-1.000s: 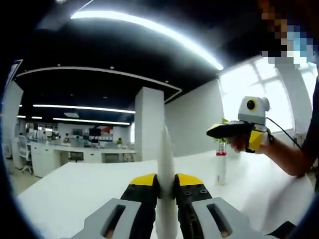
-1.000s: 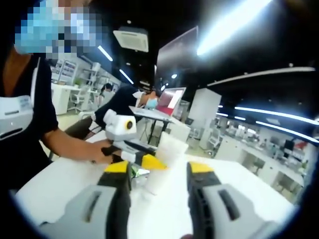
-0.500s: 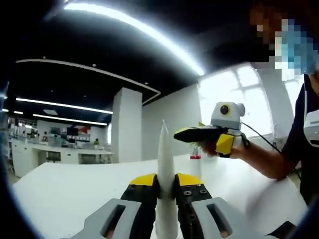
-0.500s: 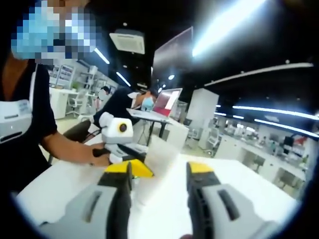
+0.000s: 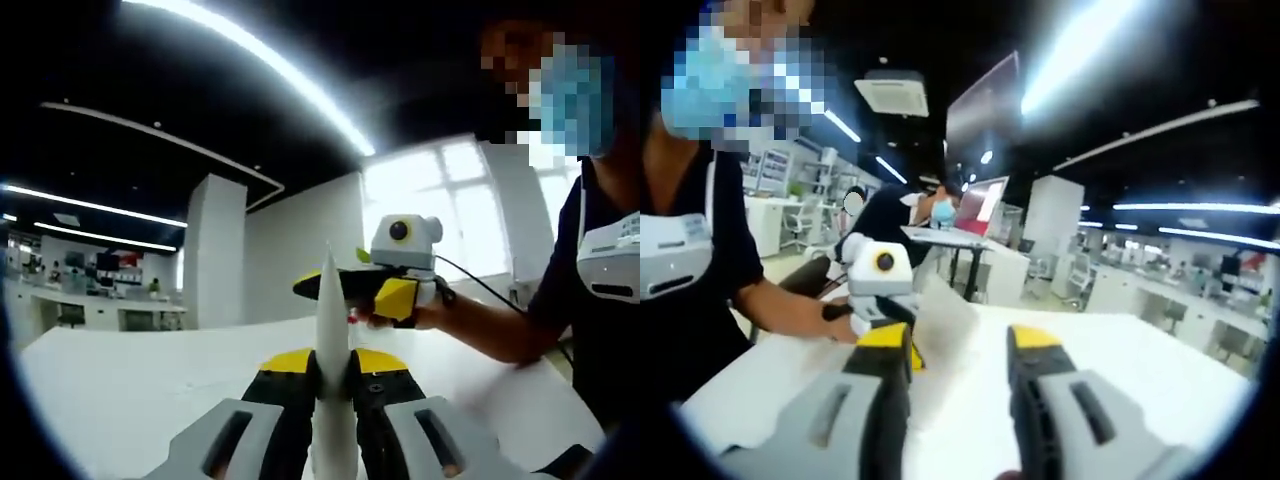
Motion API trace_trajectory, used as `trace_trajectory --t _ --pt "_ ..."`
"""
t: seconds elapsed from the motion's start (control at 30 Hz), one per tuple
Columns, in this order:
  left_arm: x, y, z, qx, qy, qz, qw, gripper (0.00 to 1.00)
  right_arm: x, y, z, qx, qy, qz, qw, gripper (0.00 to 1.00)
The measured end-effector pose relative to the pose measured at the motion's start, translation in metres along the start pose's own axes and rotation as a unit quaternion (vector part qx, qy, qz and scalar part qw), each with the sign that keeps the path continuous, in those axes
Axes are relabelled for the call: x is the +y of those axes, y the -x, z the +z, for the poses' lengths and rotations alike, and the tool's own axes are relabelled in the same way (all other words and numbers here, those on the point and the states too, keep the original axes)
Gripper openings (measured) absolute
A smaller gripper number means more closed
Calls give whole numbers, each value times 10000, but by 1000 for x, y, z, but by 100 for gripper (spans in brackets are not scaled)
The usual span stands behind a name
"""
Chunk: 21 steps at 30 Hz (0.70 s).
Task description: Arrange the skincare products in the storage area until every visible bottle or jar stands upright without overlapping.
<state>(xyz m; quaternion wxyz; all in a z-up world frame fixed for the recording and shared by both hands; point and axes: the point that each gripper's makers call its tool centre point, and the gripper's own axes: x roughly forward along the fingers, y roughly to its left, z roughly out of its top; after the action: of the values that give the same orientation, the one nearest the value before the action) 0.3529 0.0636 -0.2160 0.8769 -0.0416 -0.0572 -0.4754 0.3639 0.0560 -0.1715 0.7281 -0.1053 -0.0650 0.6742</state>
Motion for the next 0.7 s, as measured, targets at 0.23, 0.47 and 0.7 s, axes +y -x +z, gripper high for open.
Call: trace_trajectory --t 0.23,0.47,0.7 --pt "-10 -3 -1 6 90 -276 9996 12 6 -2 -1 -6 -62 162 9998 31" --pt "-15 -5 -4 54 97 -379 9992 12 10 -3 -2 3 -67 250 9997 28" --pt "-14 -5 -4 48 111 -378 9992 12 16 -3 0 -30 -22 405 9992 18"
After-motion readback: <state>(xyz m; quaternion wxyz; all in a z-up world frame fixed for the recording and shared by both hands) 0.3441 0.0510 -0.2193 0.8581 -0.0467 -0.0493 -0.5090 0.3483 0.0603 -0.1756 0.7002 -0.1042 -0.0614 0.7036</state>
